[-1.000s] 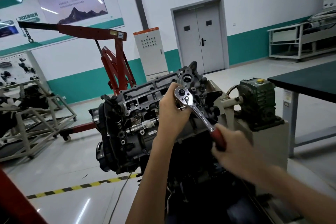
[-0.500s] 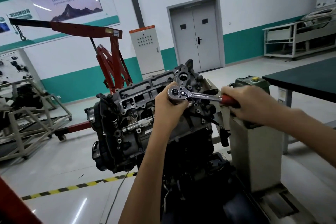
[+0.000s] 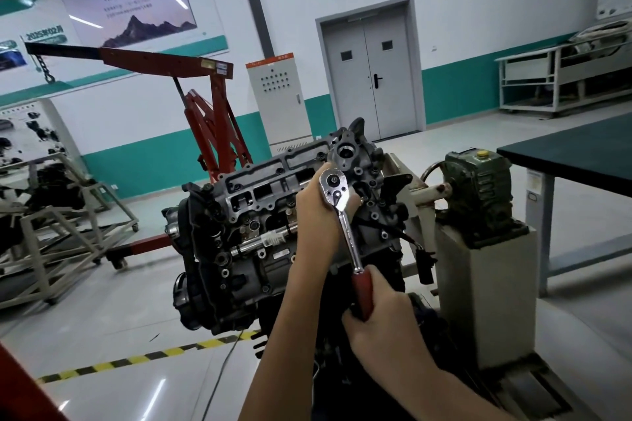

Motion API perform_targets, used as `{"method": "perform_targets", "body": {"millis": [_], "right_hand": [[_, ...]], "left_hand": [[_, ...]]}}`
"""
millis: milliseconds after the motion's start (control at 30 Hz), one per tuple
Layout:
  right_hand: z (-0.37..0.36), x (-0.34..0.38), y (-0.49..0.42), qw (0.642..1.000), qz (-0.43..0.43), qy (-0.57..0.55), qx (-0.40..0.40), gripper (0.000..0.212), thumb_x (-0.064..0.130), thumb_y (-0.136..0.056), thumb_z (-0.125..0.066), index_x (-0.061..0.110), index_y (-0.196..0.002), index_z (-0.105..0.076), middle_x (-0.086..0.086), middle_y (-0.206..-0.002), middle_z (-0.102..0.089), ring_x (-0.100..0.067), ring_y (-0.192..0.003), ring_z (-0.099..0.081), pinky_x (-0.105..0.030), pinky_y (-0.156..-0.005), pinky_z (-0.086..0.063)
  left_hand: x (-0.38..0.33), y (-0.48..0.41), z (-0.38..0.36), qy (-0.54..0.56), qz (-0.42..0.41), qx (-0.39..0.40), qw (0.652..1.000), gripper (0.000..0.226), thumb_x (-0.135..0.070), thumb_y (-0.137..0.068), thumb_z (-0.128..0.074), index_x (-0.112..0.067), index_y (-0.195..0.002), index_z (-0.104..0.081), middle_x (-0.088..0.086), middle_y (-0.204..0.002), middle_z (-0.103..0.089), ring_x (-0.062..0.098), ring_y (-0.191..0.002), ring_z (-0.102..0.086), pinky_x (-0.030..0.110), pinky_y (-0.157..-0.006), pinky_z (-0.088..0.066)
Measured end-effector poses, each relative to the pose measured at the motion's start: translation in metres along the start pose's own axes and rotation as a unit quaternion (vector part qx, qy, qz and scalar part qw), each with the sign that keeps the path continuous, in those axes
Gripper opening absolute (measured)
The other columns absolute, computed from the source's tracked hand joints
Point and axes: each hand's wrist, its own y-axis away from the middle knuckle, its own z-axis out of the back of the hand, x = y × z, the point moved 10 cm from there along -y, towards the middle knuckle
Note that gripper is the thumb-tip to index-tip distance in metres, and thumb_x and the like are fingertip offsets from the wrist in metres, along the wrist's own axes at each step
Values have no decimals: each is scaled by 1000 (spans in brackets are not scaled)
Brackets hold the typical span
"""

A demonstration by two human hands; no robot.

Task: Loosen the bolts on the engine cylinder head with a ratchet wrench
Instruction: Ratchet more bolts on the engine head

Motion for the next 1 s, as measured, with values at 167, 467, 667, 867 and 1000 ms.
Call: {"method": "perform_targets", "body": {"millis": [167, 467, 667, 867, 1000], "right_hand": [[69, 2, -34, 959, 105, 256, 64, 36, 3, -73, -65, 19, -102, -52, 4, -65, -55, -9, -50, -52, -19, -51, -44], [99, 14, -66, 924, 141, 350, 61, 27, 3, -76, -64, 11, -101, -55, 0, -68, -57, -12, -54, -57, -30, -56, -54], [22, 4, -5, 999, 28, 35, 2, 38, -4, -71, -65, 27, -71, -44, 6, -52, -48, 1, -44, -52, -5, -39, -34], [31, -1, -15, 992, 51, 106, 53, 32, 1, -71, -64, 24, -89, -49, 6, -60, -52, -3, -46, -51, -9, -47, -38], [95, 9, -63, 921, 150, 349, 84, 29, 4, -76, -64, 15, -101, -55, 8, -63, -52, -6, -52, -54, -20, -51, -47]], "left_hand": [[3, -7, -2, -17, 14, 10, 1000, 42, 13, -73, -59, -21, -58, -39, -13, -52, -41, 2, -50, -35, 16, -50, -30], [0, -3, 0, -19, -10, 52, 998, 20, 4, -75, -68, -11, -73, -55, -11, -62, -53, 3, -58, -46, 18, -57, -37], [-6, -1, 0, -24, -12, -20, 999, 28, 13, -72, -64, -10, -69, -49, -8, -60, -48, 2, -54, -41, 13, -53, -35], [4, -4, 2, 13, 32, -22, 999, 45, 15, -73, -61, -21, -58, -38, -12, -54, -38, -1, -49, -33, 13, -51, -31], [6, -8, -2, 4, 35, 8, 999, 43, 13, -72, -62, -22, -56, -43, -15, -50, -44, 0, -50, -35, 16, -51, -31]]}}
